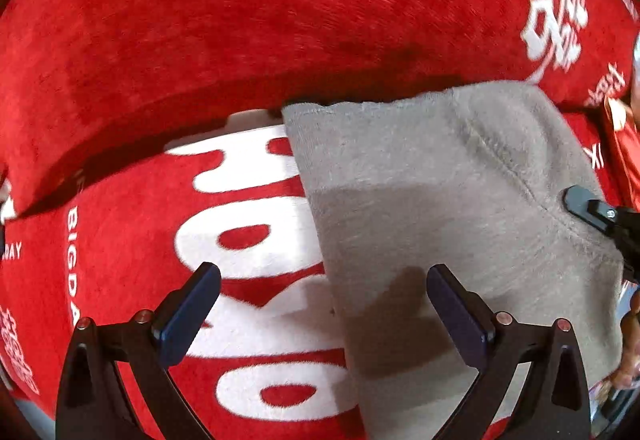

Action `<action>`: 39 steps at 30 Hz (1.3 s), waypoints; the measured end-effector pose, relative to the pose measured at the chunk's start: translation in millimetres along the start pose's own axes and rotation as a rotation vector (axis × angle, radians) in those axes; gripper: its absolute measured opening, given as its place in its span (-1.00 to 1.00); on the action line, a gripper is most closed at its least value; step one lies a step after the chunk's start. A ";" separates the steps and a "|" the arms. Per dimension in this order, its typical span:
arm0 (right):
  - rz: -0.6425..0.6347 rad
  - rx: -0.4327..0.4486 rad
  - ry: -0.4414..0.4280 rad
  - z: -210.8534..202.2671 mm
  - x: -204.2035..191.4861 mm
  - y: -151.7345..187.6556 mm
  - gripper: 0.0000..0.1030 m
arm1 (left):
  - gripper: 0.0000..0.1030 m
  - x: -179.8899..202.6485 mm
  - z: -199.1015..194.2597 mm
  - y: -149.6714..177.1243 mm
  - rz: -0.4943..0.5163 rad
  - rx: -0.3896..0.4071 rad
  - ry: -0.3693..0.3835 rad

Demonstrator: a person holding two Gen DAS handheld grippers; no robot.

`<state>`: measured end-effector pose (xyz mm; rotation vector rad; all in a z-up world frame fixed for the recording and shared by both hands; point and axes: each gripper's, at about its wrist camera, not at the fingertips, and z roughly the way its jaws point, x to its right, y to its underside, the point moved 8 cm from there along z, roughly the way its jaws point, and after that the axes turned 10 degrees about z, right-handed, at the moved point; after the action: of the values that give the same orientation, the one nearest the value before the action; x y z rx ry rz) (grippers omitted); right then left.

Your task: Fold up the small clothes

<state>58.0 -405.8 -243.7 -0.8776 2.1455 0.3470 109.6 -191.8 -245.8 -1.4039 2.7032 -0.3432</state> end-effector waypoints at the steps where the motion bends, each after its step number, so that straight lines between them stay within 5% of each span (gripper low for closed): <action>1: 0.038 0.005 0.026 -0.4 13.4 -1.9 -0.73 | 1.00 2.7 3.2 -0.9 0.011 -0.006 -0.002; 6: 0.156 0.005 0.177 1.3 84.3 -1.1 -0.71 | 1.00 9.7 21.5 6.2 0.035 -0.042 0.002; 13: 0.137 0.015 0.309 -28.0 102.2 4.1 -0.59 | 1.00 0.8 7.8 12.9 0.046 -0.061 -0.006; 21: -0.008 -0.017 0.170 -57.9 29.8 37.7 -0.65 | 1.00 29.1 -7.1 30.6 0.117 -0.079 0.071; 24: -0.106 -0.078 0.220 -47.3 18.6 56.6 -0.68 | 1.00 41.3 5.7 47.7 0.149 -0.110 0.037; 27: -0.172 -0.127 0.367 -29.2 42.5 70.5 -0.69 | 1.00 46.5 16.2 72.4 0.168 -0.136 0.005; 29: -0.137 -0.154 0.440 -22.2 74.8 77.8 -0.88 | 1.00 46.7 21.9 87.7 0.172 -0.149 0.008; 33: -0.069 -0.129 0.391 -38.4 99.6 77.4 -0.94 | 1.00 41.6 20.6 107.8 0.159 -0.153 0.018; 39: -0.066 -0.160 0.430 -53.5 108.3 86.3 -0.94 | 1.00 40.1 7.6 112.5 0.101 -0.172 -0.019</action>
<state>-81.2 -421.5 -292.7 -1.1996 2.4978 0.3212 -2.2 -163.1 -277.9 -1.2935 2.8332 -0.0912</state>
